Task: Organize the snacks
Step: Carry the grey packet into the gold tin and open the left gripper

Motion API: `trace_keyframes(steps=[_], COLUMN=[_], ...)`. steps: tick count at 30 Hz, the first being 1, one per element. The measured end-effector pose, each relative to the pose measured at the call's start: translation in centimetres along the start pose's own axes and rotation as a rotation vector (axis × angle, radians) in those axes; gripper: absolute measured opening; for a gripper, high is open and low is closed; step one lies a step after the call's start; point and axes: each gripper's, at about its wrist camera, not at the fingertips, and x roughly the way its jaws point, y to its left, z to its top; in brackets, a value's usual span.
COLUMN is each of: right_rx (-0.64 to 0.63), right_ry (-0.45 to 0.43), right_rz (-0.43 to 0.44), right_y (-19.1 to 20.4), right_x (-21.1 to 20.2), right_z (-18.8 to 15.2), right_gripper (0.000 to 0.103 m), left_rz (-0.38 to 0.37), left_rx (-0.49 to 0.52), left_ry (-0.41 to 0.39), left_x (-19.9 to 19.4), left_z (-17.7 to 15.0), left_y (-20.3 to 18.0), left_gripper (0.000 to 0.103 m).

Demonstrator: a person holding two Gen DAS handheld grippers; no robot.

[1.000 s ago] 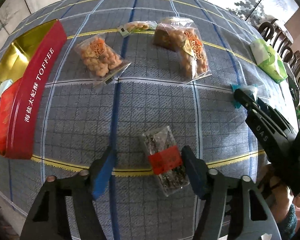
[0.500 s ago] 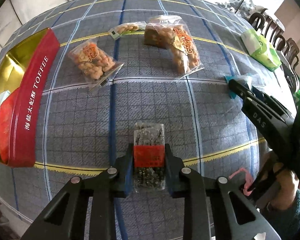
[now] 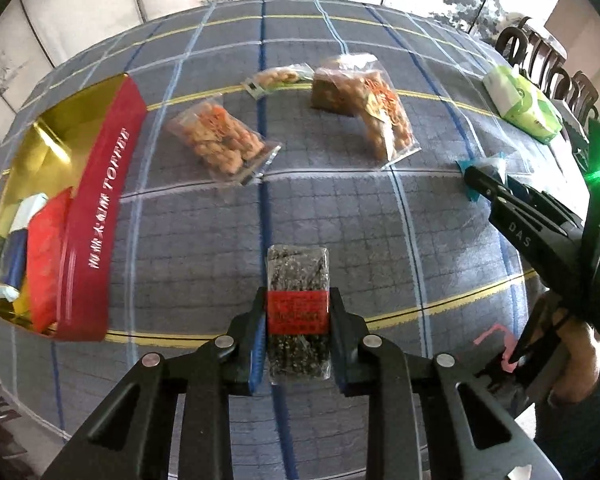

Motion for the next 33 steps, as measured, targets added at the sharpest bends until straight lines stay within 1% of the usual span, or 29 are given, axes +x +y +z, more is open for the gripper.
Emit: trace_keyframes(steps=[2, 7, 9, 15, 19, 23, 27, 30, 33], right_rx=[0.000, 0.000, 0.000, -0.001, 0.000, -0.001, -0.001, 0.000, -0.001], right_ry=[0.000, 0.000, 0.000, 0.000, 0.000, 0.001, 0.001, 0.001, 0.001], right_rz=[0.000, 0.000, -0.001, -0.002, -0.001, -0.003, -0.002, -0.001, -0.003], right_y=[0.0, 0.0, 0.0, 0.0, 0.0, 0.0, 0.0, 0.0, 0.0], right_x=[0.0, 0.0, 0.0, -0.1, -0.1, -0.1, -0.1, -0.1, -0.1], right_z=[0.0, 0.0, 0.0, 0.1, 0.1, 0.1, 0.1, 0.1, 0.1], right_gripper=[0.029, 0.029, 0.029, 0.029, 0.029, 0.029, 0.029, 0.029, 0.029], left_rz=[0.006, 0.024, 0.033, 0.082, 0.141, 0.195, 0.215, 0.212, 0.221], left_rx=[0.001, 0.012, 0.008, -0.040, -0.085, -0.147, -0.206, -0.224, -0.214], left_ry=[-0.008, -0.062, -0.078, -0.131, -0.158, -0.155, -0.130, -0.111, -0.099], left_x=[-0.4, -2.3, -3.0, -5.3, -6.4, -6.6, -6.2, -5.9, -5.4], left_z=[0.1, 0.6, 0.9, 1.9, 2.3, 2.3, 1.8, 1.4, 1.1], left_y=[0.3, 1.1, 1.9, 6.0, 9.6, 13.6, 16.8, 18.3, 19.0], left_gripper=[0.023, 0.023, 0.023, 0.023, 0.023, 0.023, 0.023, 0.023, 0.023])
